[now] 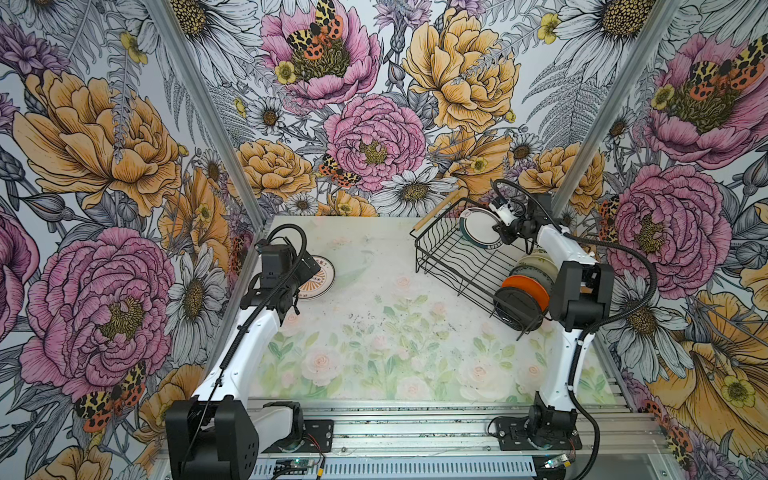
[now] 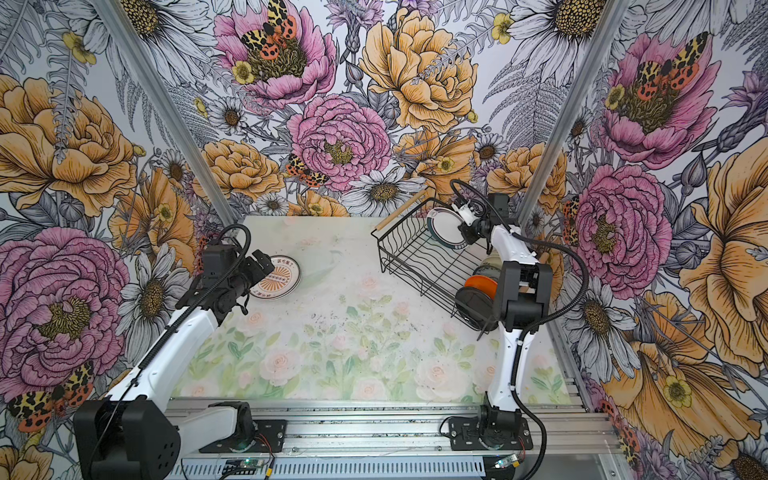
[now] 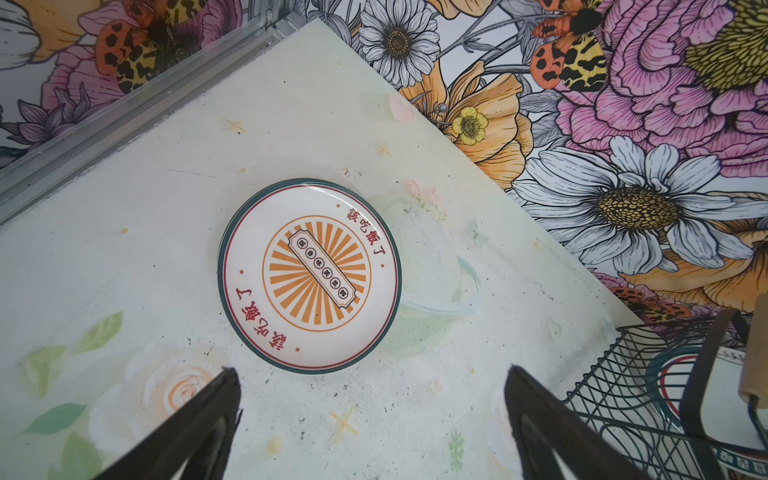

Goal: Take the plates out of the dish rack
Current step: 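Lift the green-rimmed plate up out of the rack with the right gripper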

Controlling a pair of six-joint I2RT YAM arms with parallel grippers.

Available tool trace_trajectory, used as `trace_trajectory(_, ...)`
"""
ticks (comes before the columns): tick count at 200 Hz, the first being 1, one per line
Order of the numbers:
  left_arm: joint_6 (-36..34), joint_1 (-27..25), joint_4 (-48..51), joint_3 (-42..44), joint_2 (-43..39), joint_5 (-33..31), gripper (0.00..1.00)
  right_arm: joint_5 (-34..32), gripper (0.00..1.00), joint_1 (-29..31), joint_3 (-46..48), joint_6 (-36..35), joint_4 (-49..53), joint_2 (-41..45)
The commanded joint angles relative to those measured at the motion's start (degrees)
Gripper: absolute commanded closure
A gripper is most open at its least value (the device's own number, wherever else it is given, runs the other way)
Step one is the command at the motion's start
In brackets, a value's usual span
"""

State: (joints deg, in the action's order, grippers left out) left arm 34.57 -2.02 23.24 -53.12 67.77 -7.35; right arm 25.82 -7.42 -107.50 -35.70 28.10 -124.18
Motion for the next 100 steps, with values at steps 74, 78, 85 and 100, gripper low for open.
trace_trajectory(74,-10.9,-6.2,0.0,-5.4,-1.1,5.8,0.01,2.9,1.00,3.0,-1.1,1.3,-8.9,17.3)
trace_trajectory(78,-11.5,-6.4,-0.3,-5.2,-1.4,5.7,0.01,2.7,1.00,3.3,-0.5,1.7,-10.2,18.2)
trace_trajectory(85,-12.4,-6.8,-1.1,-4.6,-2.0,6.1,0.01,2.4,1.00,4.0,1.0,2.5,-12.8,20.1)
trace_trajectory(100,-13.5,-7.9,-2.3,-3.2,-4.0,3.0,0.01,1.8,1.00,5.3,6.0,5.4,-20.4,24.6)
